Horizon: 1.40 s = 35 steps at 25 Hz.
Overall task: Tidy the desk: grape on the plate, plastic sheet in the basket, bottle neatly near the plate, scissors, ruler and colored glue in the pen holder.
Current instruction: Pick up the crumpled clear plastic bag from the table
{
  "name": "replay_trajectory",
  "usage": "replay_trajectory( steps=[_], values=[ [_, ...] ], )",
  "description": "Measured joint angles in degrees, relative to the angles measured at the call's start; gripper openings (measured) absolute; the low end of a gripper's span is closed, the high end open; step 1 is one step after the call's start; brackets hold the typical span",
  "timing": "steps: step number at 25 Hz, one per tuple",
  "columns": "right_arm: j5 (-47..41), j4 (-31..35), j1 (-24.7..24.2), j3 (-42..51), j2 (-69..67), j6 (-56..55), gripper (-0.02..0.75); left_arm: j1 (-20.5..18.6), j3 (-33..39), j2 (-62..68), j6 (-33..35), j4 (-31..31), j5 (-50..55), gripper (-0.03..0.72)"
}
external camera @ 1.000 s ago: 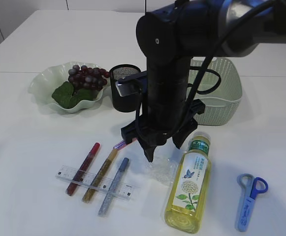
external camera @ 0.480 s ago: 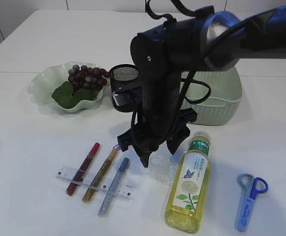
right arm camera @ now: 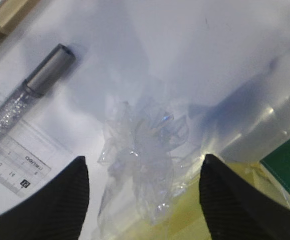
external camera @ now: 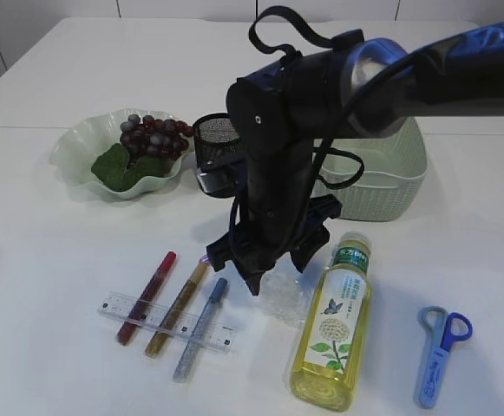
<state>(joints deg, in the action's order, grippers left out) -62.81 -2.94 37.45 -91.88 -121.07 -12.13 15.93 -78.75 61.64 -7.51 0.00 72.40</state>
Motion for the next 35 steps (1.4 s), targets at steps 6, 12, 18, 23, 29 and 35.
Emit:
replay_trajectory(
  steps=[6,12,18,23,29,35],
  values=[
    [0.8,-0.1,0.0,0.0,0.0,0.0,0.531,0.0,0.0,0.0,0.0,0.0,0.0,0.505],
    [0.9,-0.1,0.0,0.0,-1.4,0.1,0.531,0.0,0.0,0.0,0.0,0.0,0.0,0.505],
    [0.9,-0.1,0.0,0.0,-1.7,0.1,0.531,0.0,0.0,0.0,0.0,0.0,0.0,0.505],
    [0.8,-0.1,0.0,0.0,-2.1,0.1,0.475,0.0,0.0,0.0,0.0,0.0,0.0,0.505],
    [0.6,-0.1,0.0,-0.1,-2.5,0.1,0.291,0.0,0.0,0.0,0.0,0.0,0.0,0.505],
    [0.3,-0.2,0.0,-0.3,-2.5,0.1,0.060,0.0,0.0,0.0,0.0,0.0,0.0,0.505]
  ],
)
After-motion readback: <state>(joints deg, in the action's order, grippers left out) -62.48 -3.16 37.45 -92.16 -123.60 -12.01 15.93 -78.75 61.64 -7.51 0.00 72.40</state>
